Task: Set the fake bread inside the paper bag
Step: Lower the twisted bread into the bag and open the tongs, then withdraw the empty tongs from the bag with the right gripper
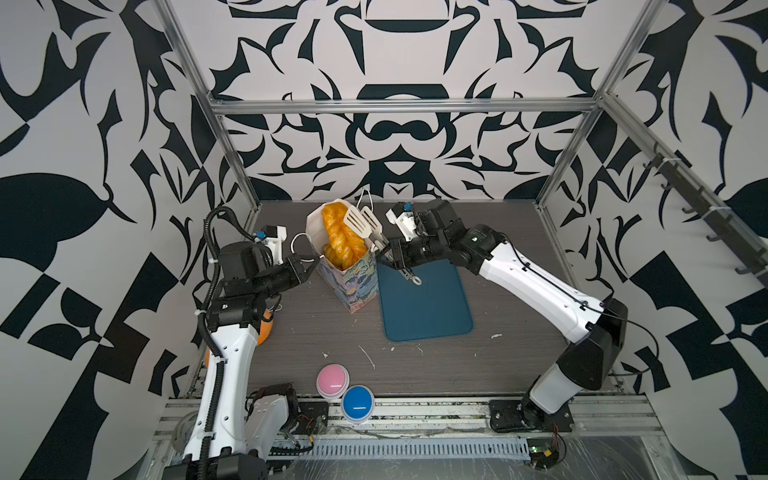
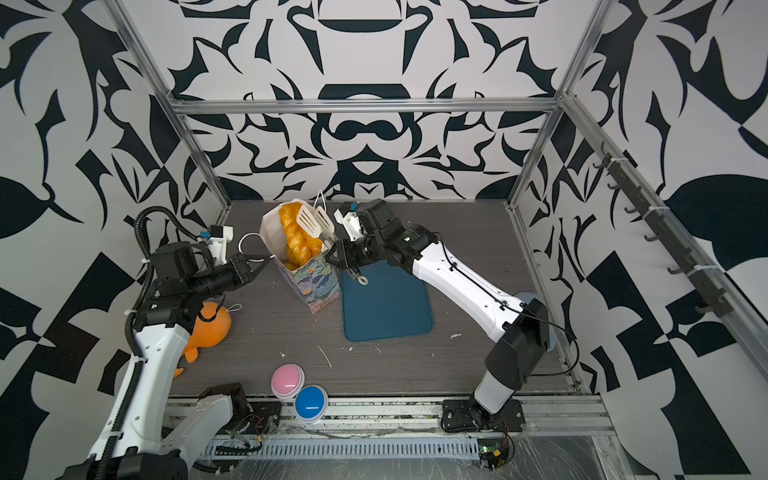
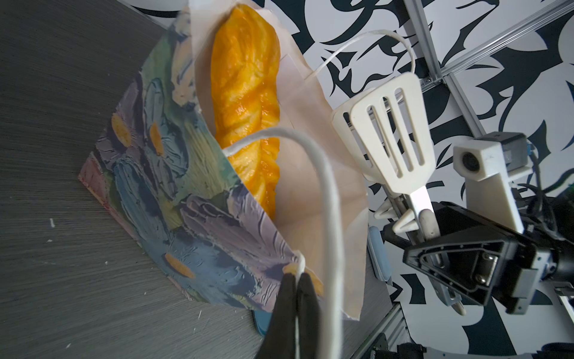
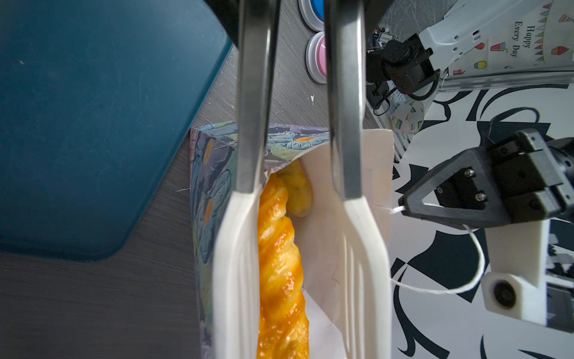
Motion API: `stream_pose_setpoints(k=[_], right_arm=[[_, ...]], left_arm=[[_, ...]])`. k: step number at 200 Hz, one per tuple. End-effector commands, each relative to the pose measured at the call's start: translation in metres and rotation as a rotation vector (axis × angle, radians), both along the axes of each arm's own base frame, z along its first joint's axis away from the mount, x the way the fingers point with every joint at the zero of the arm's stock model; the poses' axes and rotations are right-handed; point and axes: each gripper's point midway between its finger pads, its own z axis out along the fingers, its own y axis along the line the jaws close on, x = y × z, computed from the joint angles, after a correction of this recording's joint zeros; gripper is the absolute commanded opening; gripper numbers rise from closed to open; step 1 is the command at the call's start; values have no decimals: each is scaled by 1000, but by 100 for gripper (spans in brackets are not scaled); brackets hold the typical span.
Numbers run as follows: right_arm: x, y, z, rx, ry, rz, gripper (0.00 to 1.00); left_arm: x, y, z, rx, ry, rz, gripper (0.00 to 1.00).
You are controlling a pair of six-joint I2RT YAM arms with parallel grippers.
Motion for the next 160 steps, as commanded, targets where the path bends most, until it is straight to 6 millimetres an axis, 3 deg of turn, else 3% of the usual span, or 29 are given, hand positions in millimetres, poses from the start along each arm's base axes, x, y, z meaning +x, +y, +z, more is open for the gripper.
stream_pose_setpoints(k=[1,125,160], right_arm=[[-11,-6,40,66,-86,19,42],[-21,-34,75,50,-194,-25,39],[-22,-45,77,31,-218,-46,39]], left_arm=[[0,0,6,0,-17,-2,0],[-1,1,22,0,-46,3,0],[-1,2,32,6,-66,11,17]])
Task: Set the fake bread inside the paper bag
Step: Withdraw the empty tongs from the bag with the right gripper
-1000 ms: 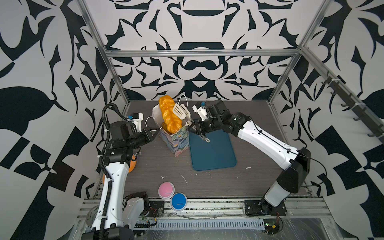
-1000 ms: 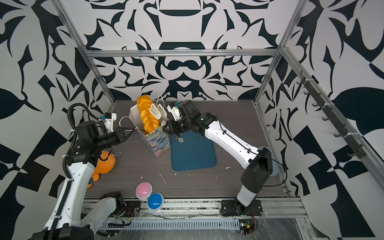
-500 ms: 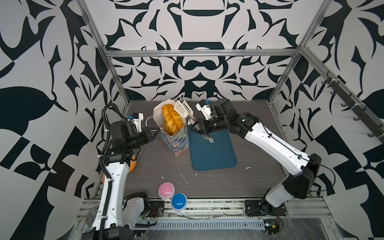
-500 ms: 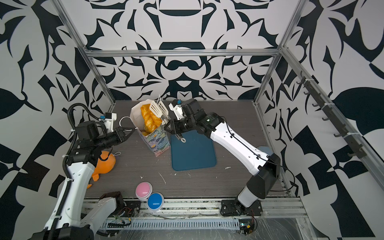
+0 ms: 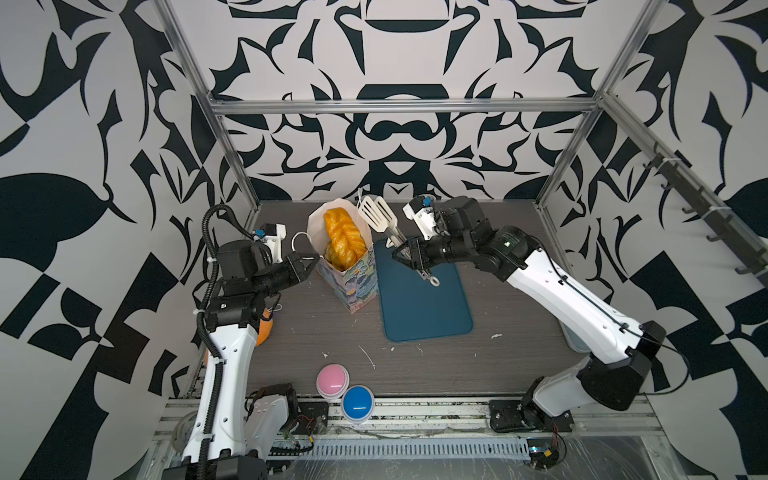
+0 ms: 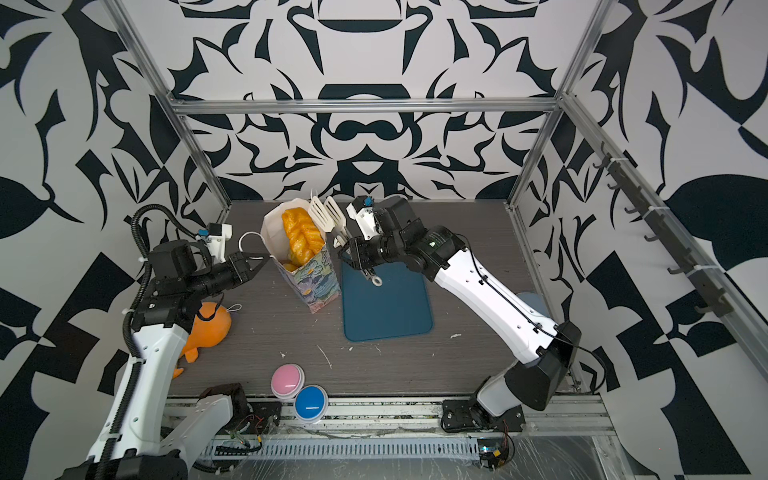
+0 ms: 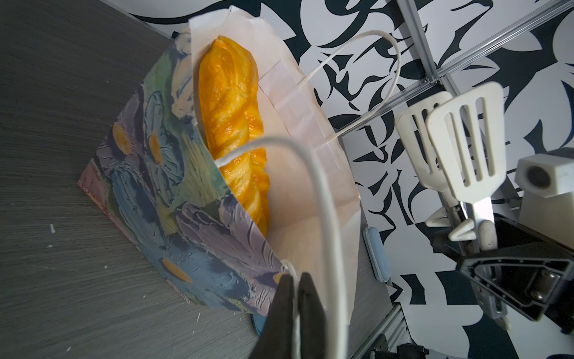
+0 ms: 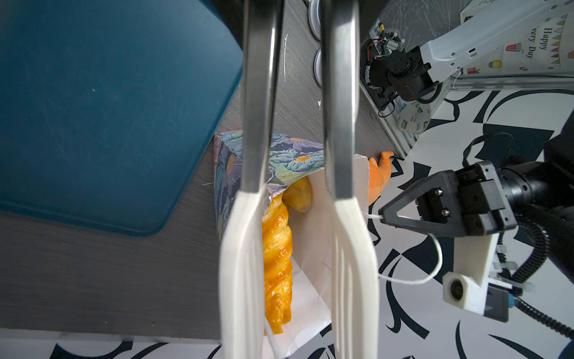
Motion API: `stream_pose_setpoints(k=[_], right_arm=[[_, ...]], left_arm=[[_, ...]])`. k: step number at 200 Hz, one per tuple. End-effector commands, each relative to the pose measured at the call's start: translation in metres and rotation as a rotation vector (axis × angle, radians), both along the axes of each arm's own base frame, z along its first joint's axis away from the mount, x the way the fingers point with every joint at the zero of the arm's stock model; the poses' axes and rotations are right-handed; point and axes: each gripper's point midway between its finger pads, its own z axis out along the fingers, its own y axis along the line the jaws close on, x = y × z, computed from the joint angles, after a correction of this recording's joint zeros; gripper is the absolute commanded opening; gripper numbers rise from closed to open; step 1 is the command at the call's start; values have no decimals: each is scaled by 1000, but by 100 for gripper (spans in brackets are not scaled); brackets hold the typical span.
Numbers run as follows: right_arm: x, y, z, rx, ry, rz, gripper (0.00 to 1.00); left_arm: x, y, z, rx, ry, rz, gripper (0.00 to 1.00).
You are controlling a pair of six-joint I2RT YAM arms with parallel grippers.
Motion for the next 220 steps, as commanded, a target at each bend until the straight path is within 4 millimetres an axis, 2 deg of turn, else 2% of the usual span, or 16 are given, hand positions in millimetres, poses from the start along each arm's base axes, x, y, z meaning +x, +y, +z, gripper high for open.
stream_pose_setpoints(k=[1,29,78,136,140,142,220], right_arm=[[-2,-10,37,47,-116,-12,39],[0,-20,36,42,-121,-34,38],[8,-48,34,32,-121,-96,38],[22,-91,24,8,-101,-188,38],[23,-94,23,6,-99,-195,38],[24,-95,22,5,-96,-198,38],[46,-141,-16,-21,-16,-317,37]], left_arm=[[-2,1,23,3,-51,7,18],[-2,2,27,9,-59,16,26],[-6,6,31,39,-69,36,61],[-14,8,22,65,-58,50,84],[-14,9,21,69,-56,53,97],[-15,8,21,71,-56,53,100],[-32,14,-4,124,-43,86,99]])
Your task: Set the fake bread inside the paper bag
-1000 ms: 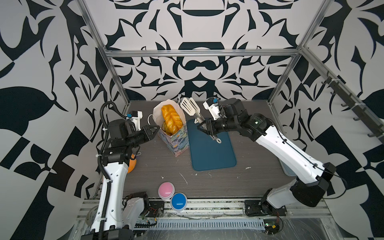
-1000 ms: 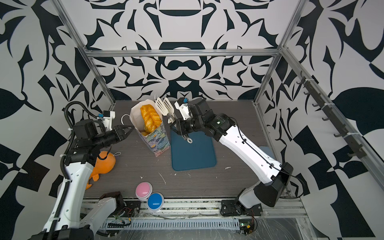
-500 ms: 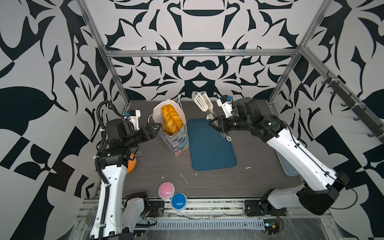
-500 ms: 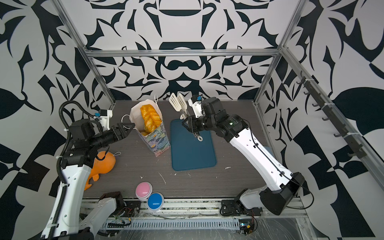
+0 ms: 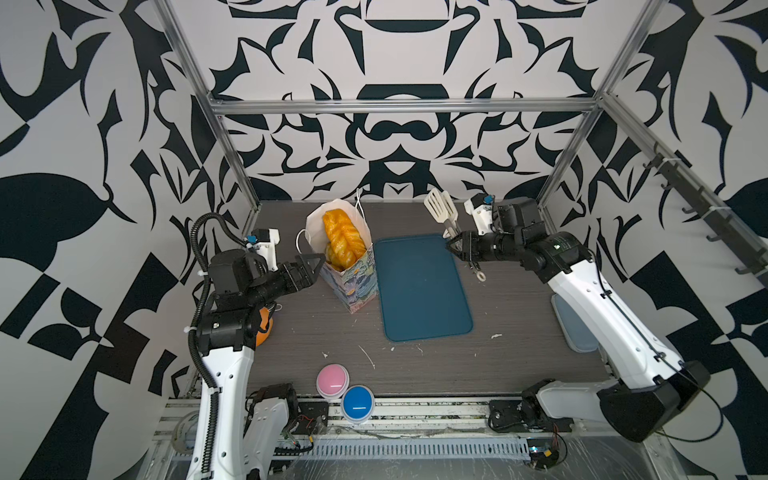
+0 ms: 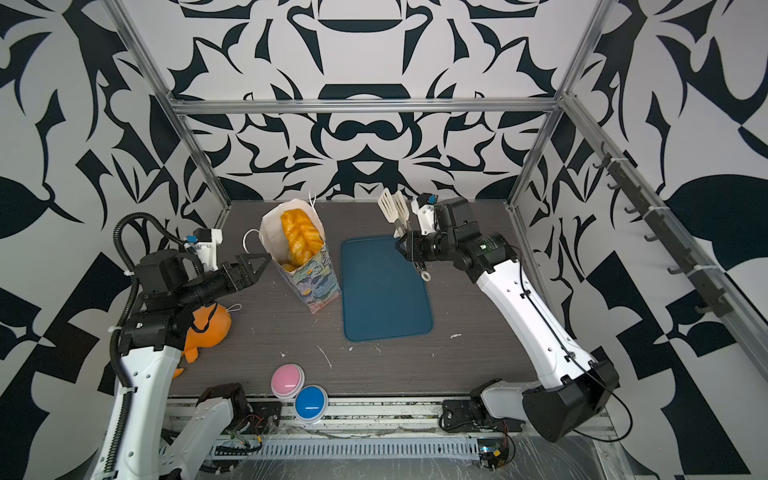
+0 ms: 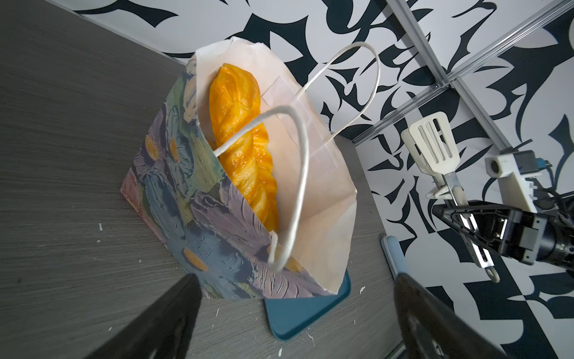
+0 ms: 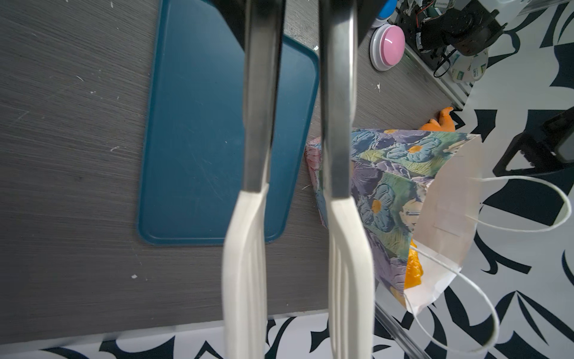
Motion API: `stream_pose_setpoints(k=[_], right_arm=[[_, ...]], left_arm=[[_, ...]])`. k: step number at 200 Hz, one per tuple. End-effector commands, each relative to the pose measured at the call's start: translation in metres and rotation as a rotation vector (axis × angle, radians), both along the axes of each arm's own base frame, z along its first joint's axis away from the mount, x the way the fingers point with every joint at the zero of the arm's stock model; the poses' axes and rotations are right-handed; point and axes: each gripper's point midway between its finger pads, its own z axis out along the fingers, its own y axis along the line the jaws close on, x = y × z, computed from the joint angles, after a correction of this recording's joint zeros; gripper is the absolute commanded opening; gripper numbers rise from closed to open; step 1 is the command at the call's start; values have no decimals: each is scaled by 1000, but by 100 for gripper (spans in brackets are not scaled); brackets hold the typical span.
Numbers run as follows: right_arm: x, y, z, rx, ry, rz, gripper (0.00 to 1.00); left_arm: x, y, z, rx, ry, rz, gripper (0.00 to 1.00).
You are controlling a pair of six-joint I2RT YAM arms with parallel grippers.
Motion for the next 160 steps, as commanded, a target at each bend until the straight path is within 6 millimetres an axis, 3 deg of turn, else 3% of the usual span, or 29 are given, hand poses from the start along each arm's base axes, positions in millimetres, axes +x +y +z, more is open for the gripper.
stream_pose_setpoints(k=[1,82,160], right_arm=[[4,-8,11,33,-57,-5,37],[31,-53,-35,35,85,-165,36],[48,-103,-94,-37,232,-354,36]], left_arm=[[-9,4,-16,32,28,17,99],[-19,16,-52,98,92,88,99],[-10,24,-79,151,155,101,99]])
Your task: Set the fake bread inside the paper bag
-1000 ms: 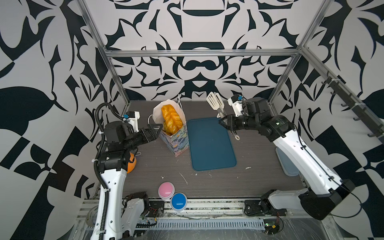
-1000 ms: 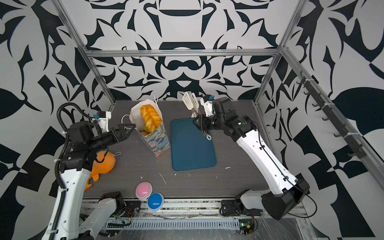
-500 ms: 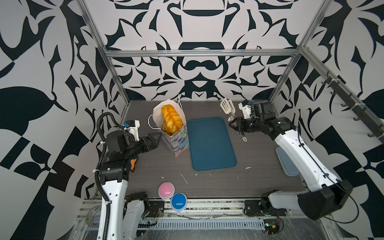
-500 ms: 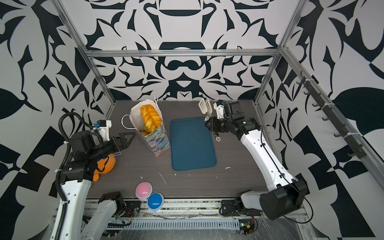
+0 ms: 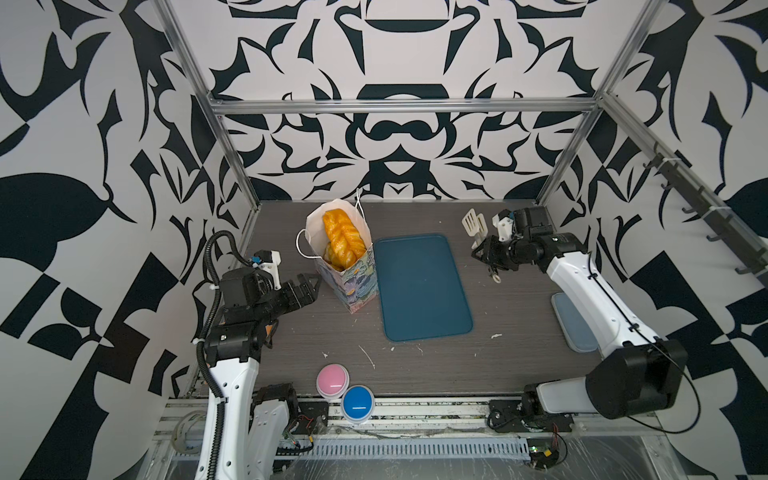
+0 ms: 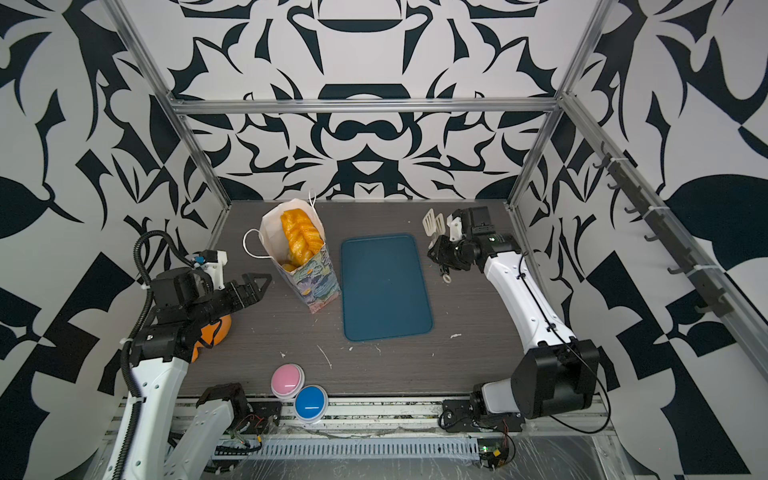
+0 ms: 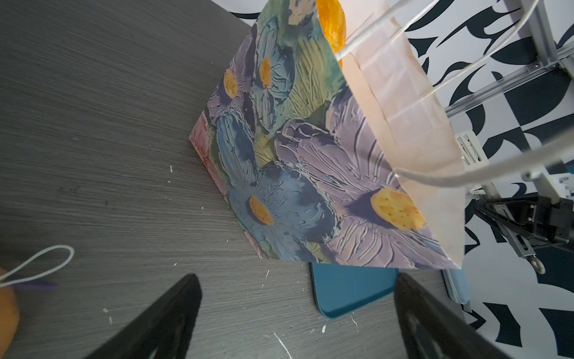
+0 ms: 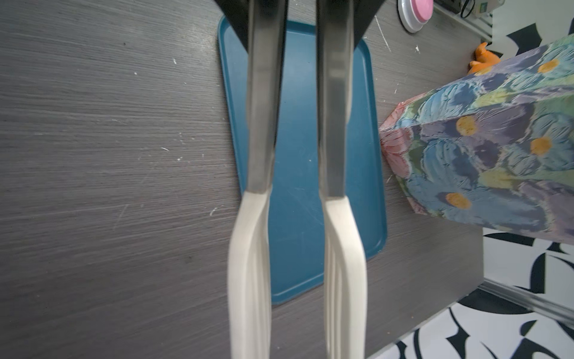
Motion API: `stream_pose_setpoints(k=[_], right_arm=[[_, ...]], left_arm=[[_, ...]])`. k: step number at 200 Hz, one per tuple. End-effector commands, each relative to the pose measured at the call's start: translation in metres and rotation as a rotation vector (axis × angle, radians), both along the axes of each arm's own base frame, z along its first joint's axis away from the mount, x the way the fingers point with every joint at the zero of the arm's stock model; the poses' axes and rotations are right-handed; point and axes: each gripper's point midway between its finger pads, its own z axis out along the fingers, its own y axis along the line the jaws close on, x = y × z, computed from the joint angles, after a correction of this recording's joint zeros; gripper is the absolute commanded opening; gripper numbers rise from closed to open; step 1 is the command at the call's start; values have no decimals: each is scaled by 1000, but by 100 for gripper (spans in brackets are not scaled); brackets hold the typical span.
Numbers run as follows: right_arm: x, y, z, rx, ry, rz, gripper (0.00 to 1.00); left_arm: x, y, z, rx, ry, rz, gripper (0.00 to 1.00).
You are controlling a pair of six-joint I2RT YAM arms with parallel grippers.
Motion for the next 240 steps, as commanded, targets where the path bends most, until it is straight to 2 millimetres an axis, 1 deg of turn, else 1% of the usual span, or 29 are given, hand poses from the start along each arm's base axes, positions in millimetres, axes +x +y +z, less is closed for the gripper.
stream_pose_setpoints(k=[1,31,68,95,134,152,171,204,240], right_arm=[[11,-12,0,-24,-31,-50,36],[12,-20,-20,-62,18,-78,35],[12,-29,-38,-101,59,-106,35],[12,-34,-53,-127,89,-121,35],[10,-38,-81,-135,146,-139,35],[10,-40,-88,-139,155,-150,35],[11,-43,-94,-153,168,-160,35],[9,-49,-105,-181,196,-176,34],[6,-55,-119,-214,232,-191,34]], left_arm=[[2,2,-11,37,17,-17,99],[7,14,-16,105,-19,29,99],[7,20,-18,173,-165,46,99],[9,23,-31,189,-133,51,99],[12,27,-37,239,-158,51,99],[13,30,-41,255,-156,59,99],[13,30,-51,272,-155,49,99],[15,30,-62,296,-177,36,99],[20,34,-65,292,-192,67,99]])
